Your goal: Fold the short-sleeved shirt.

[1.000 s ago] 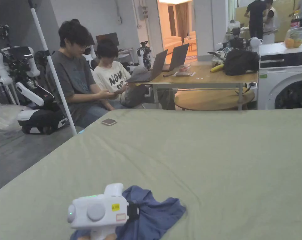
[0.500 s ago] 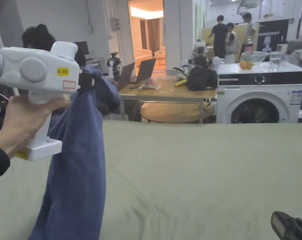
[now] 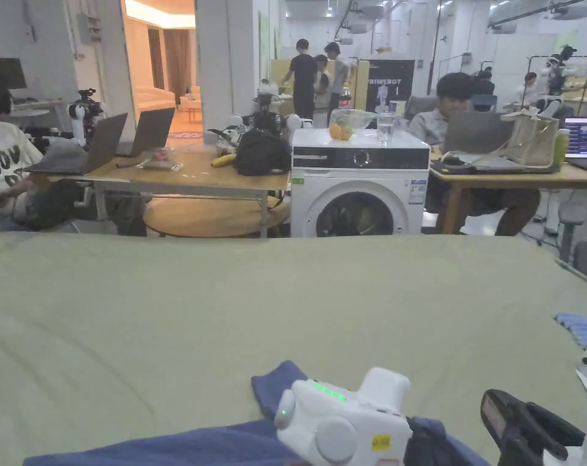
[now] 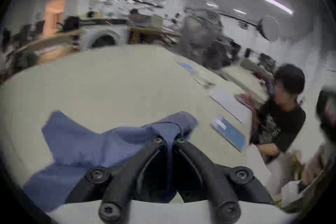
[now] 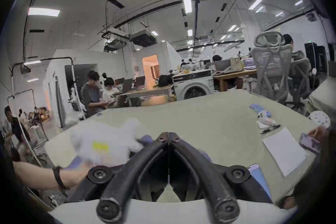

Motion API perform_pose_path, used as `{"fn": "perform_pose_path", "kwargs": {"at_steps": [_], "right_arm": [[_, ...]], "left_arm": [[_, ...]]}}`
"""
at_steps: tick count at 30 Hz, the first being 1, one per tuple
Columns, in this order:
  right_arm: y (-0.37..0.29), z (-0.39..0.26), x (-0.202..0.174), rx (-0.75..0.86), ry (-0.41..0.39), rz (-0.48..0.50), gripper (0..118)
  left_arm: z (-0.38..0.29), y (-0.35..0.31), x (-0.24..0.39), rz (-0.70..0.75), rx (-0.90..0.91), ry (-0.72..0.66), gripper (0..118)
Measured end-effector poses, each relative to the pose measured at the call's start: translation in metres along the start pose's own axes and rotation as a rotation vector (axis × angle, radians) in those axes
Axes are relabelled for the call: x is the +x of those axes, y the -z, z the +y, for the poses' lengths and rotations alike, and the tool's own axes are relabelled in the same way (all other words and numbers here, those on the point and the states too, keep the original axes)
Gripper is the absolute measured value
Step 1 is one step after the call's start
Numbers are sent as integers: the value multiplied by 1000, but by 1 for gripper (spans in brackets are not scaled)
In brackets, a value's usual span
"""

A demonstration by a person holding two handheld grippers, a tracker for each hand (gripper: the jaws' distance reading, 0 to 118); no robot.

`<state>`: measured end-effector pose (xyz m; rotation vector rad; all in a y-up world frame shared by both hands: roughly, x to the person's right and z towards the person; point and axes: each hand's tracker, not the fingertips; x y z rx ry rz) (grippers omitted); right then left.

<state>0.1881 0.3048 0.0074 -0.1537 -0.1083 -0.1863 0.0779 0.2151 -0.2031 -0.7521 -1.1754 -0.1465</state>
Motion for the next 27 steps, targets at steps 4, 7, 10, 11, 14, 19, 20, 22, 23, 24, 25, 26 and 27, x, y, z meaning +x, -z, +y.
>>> {"fn": "perform_pose_path", "kwargs": {"at_steps": [4, 7, 10, 11, 14, 19, 20, 22, 23, 24, 25, 26, 27], "right_arm": [[-11, -2, 14, -7, 10, -33, 0], [-8, -2, 21, -17, 29, -28, 0], [9, -6, 17, -18, 41, -6, 0], [18, -7, 13, -30, 47, 4, 0], [38, -8, -3, -61, 39, 26, 0], [53, -1, -36, -79, -6, 91, 0], [55, -1, -42, -81, -14, 110, 0], [58, -1, -52, -81, -26, 121, 0], [59, -1, -56, -81, -34, 130, 0], [59, -1, -61, -84, -46, 139, 0], [59, -3, -66, -83, -62, 135, 0], [59, -4, -69, -83, -75, 132, 0], [59, -5, -73, -81, -90, 134, 0]], "left_arm": [[-23, 0, 22, -52, 35, -65, 6], [-26, -49, 14, -57, 154, -88, 97], [-22, -132, 5, 91, 310, -28, 102], [-22, -160, 2, 176, 387, -21, 102], [-30, -240, -7, 375, 542, -4, 102], [-57, -326, -4, 668, 623, 42, 89], [-64, -337, -3, 704, 629, 39, 86], [-78, -355, -2, 754, 633, 15, 74], [-85, -358, -4, 765, 647, 14, 55], [-90, -362, -3, 795, 640, -5, 36], [-95, -365, -3, 823, 634, -19, 12], [-100, -368, -4, 834, 640, -22, 0], [-105, -368, -7, 822, 638, -34, 0]]}}
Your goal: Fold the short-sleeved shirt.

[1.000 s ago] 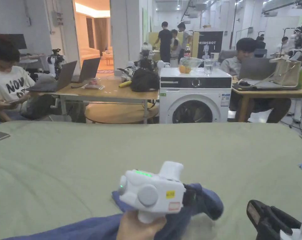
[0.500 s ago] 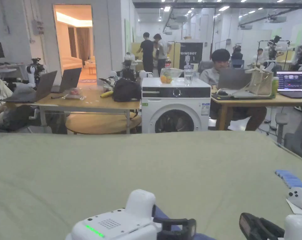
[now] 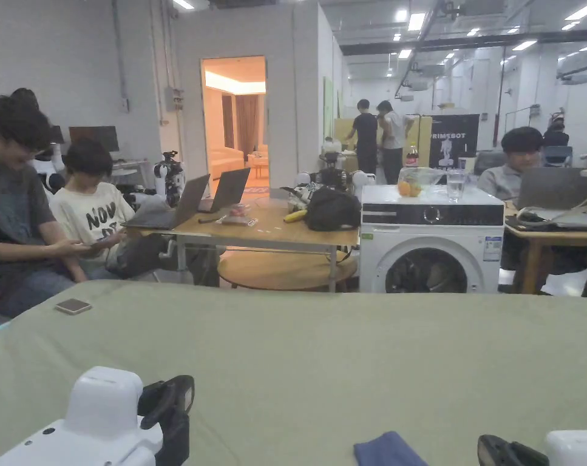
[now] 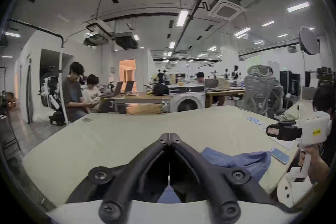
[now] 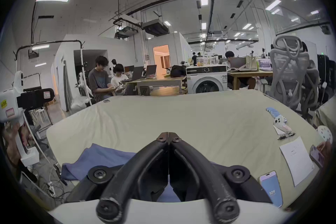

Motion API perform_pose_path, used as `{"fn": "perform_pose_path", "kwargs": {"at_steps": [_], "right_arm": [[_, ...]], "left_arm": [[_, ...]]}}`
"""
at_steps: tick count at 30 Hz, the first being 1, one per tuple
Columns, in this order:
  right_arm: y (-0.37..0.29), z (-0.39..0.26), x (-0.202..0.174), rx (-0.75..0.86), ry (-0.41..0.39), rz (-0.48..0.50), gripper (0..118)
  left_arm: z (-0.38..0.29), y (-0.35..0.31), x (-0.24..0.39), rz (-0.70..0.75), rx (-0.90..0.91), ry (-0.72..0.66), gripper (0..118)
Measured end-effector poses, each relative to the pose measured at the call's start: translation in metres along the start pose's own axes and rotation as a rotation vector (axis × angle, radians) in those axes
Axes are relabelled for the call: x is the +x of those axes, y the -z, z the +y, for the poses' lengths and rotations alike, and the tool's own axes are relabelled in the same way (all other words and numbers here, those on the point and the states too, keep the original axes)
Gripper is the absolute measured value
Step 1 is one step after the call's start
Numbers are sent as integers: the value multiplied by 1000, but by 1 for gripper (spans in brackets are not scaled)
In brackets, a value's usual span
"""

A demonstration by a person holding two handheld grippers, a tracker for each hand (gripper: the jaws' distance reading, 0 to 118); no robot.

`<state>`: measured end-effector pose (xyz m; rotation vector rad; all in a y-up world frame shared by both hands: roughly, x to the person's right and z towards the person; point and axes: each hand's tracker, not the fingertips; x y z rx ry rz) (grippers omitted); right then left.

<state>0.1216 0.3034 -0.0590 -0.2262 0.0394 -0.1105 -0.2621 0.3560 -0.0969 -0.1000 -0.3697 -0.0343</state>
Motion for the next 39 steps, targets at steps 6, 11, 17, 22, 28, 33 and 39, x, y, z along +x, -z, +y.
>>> {"fn": "perform_pose_path", "kwargs": {"at_steps": [6, 11, 17, 22, 28, 33, 39], "right_arm": [[3, -1, -5, -4, -39, -24, 0], [4, -3, 3, -13, -27, -15, 0], [3, -21, 21, -57, 44, 4, 0], [8, -43, 34, -124, 59, -38, 0], [7, -56, 51, -190, 64, -91, 0], [-5, -61, 65, -225, 93, -123, 0], [-24, -79, 80, -271, 146, -215, 0]], "left_arm": [[-7, 5, -12, 58, -50, -37, 0], [-9, 19, -33, -14, -89, -114, 0], [-26, 92, -83, -17, -410, -216, 71], [-85, 173, -118, 66, -709, -274, 70], [-143, 218, -127, 96, -886, -285, 70], [-157, 226, -120, 145, -893, -240, 65], [-155, 228, -103, 115, -916, -147, 3]]}}
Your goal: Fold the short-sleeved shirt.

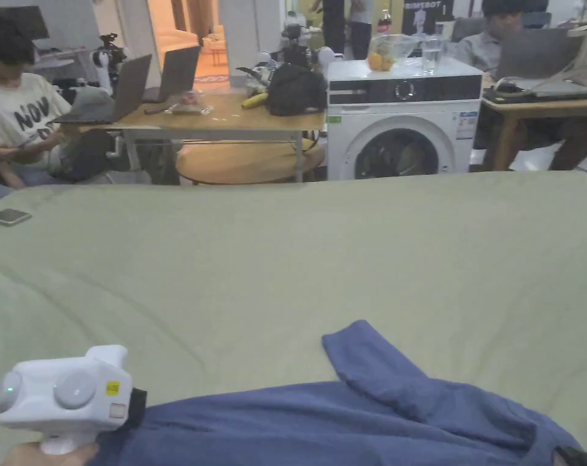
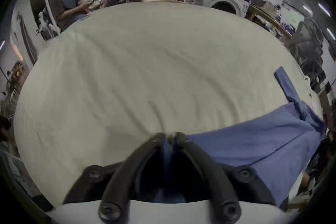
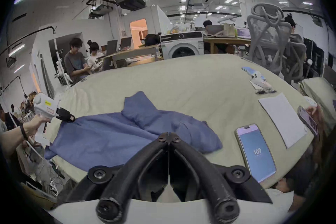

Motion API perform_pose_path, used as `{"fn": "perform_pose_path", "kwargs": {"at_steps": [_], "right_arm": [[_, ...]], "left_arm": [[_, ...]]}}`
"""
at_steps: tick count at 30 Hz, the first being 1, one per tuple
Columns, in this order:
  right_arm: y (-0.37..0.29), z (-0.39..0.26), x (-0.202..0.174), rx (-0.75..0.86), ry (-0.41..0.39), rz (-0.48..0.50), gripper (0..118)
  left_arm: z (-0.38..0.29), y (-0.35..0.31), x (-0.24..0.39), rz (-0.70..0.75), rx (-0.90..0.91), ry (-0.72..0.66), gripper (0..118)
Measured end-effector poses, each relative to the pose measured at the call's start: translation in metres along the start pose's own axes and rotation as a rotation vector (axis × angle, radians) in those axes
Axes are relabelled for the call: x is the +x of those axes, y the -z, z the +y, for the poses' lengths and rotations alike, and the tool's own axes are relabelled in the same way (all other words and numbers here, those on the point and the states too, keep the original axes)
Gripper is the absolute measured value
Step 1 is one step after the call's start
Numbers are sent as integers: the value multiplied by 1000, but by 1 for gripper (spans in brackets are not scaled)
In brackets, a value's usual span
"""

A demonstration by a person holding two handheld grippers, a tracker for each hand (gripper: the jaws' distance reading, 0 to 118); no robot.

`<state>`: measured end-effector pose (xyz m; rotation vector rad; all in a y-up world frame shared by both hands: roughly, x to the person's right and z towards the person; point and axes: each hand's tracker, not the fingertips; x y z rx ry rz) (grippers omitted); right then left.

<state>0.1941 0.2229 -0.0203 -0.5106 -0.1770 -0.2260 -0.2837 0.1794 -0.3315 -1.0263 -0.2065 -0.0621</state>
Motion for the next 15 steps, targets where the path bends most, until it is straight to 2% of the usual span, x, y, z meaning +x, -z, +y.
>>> {"fn": "perform_pose_path", "kwargs": {"at_steps": [1, 3, 4, 5, 6, 8, 9, 10, 11, 13, 15], "right_arm": [[1, -3, 4, -6, 23, -21, 4], [6, -10, 10, -50, 88, -53, 56], [11, -15, 14, -69, 123, -61, 75], [16, -19, 17, -74, 167, -66, 76], [24, -24, 21, -96, 227, -62, 75], [40, -30, 29, -130, 353, 21, 72], [47, -33, 32, -131, 406, 81, 60], [54, -35, 33, -125, 441, 111, 44], [59, -35, 33, -132, 453, 116, 26], [68, -35, 34, -127, 458, 138, 5], [72, -33, 36, -130, 473, 144, 5]], "left_arm": [[-1, 3, 2, 8, -1, 2, 1], [-3, 9, 2, 26, -1, 19, 1], [-3, 9, 2, 27, 1, 19, 1], [-3, 8, 1, 23, 7, 3, 1], [-4, 7, 0, 18, 12, -11, 1], [-6, 5, 0, 17, 17, -7, 1], [-6, 4, 0, 18, 21, -12, 1], [-7, 3, 0, 18, 23, -18, 1], [-7, 1, 0, 18, 27, -22, 1], [-11, -13, 4, 5, 49, -31, 1], [-15, -35, 2, -30, 124, -63, 1]]}}
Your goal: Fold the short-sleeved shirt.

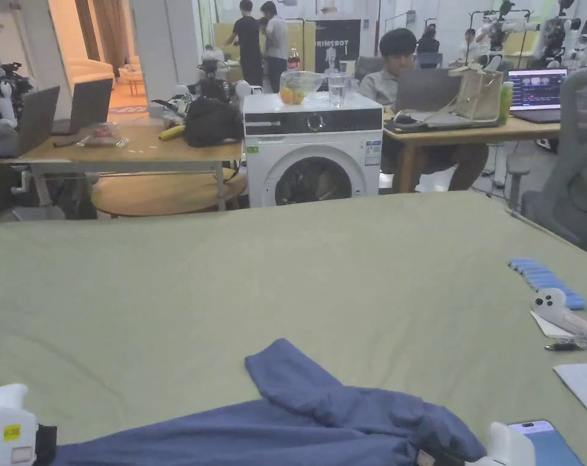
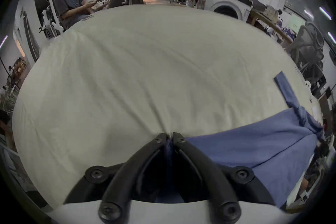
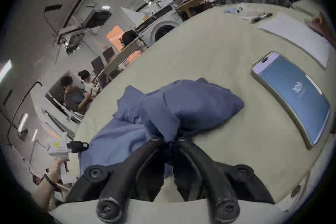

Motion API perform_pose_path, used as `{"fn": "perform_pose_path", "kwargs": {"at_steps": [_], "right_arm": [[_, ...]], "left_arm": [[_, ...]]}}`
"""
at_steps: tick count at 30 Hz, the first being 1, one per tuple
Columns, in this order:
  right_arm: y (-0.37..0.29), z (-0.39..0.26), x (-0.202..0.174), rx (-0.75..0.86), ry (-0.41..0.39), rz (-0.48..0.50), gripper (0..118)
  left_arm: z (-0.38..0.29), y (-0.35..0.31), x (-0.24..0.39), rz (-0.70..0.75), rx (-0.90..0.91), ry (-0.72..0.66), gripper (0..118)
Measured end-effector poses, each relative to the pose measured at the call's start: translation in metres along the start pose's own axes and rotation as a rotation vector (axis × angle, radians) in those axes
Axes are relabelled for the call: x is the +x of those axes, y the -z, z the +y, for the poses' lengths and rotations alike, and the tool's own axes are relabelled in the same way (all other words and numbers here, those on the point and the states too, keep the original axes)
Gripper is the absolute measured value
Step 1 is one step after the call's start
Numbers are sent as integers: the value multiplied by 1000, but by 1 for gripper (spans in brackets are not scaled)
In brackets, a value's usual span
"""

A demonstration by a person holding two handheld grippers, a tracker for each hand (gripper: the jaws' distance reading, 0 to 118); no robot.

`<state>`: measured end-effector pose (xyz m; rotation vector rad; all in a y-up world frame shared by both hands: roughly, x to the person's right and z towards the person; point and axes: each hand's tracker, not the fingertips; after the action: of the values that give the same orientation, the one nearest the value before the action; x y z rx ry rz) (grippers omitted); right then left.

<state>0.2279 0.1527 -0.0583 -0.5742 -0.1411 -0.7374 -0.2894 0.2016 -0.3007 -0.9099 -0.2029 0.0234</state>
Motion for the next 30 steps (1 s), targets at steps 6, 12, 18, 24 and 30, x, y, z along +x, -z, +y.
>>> {"fn": "perform_pose_path", "kwargs": {"at_steps": [6, 12, 18, 24, 30], "right_arm": [[-50, 10, -28, 94, -147, 30, 3], [-96, 64, -84, 252, -309, 87, 3], [-118, 140, -134, 393, -441, 97, 3], [-113, 211, -193, 466, -471, 101, 3], [-83, 263, -236, 493, -522, 84, 2]], "left_arm": [[10, -137, -3, -159, 416, -59, 0], [31, -250, 4, -123, 692, 27, 0], [65, -299, -1, -88, 835, 1, 0], [113, -308, 7, -74, 907, -47, 0], [169, -285, 14, -32, 909, -64, 0]]}}
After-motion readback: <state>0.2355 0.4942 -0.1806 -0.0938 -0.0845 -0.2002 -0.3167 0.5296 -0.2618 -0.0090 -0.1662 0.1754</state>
